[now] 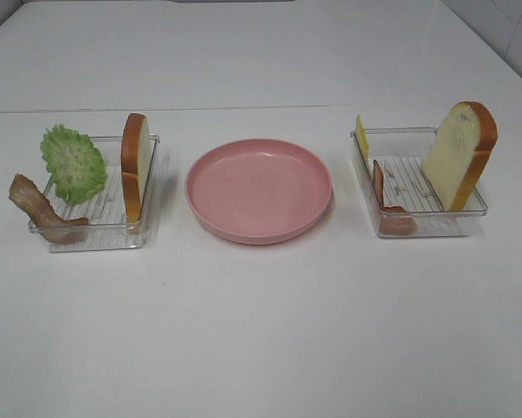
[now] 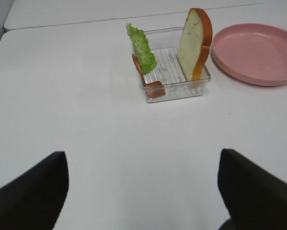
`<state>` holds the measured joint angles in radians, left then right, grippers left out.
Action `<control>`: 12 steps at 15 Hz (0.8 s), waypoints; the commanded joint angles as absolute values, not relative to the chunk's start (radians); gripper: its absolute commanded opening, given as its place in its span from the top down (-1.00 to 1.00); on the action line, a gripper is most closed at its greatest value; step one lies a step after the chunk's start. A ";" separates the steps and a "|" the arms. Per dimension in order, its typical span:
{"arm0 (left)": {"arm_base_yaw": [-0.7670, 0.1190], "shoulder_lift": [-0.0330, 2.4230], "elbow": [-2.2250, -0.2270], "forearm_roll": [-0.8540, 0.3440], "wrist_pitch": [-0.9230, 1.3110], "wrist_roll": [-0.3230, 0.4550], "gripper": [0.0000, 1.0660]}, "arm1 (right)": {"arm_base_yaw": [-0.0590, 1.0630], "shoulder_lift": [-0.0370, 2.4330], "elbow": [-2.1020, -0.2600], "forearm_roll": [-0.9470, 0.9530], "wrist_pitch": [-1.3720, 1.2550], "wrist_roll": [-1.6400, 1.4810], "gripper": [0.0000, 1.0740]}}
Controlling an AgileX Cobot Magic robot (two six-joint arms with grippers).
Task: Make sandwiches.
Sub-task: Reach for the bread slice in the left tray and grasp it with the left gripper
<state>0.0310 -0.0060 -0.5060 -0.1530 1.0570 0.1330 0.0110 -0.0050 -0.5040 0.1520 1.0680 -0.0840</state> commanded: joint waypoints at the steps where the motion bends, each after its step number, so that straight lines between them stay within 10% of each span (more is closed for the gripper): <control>1: 0.035 -0.025 -0.501 -0.155 1.047 0.130 -0.51 | 0.006 -0.019 -0.501 0.154 1.059 -0.077 -0.50; 12: 0.035 -0.025 -0.501 -0.155 1.047 0.130 -0.51 | 0.006 -0.019 -0.501 0.154 1.059 -0.077 -0.50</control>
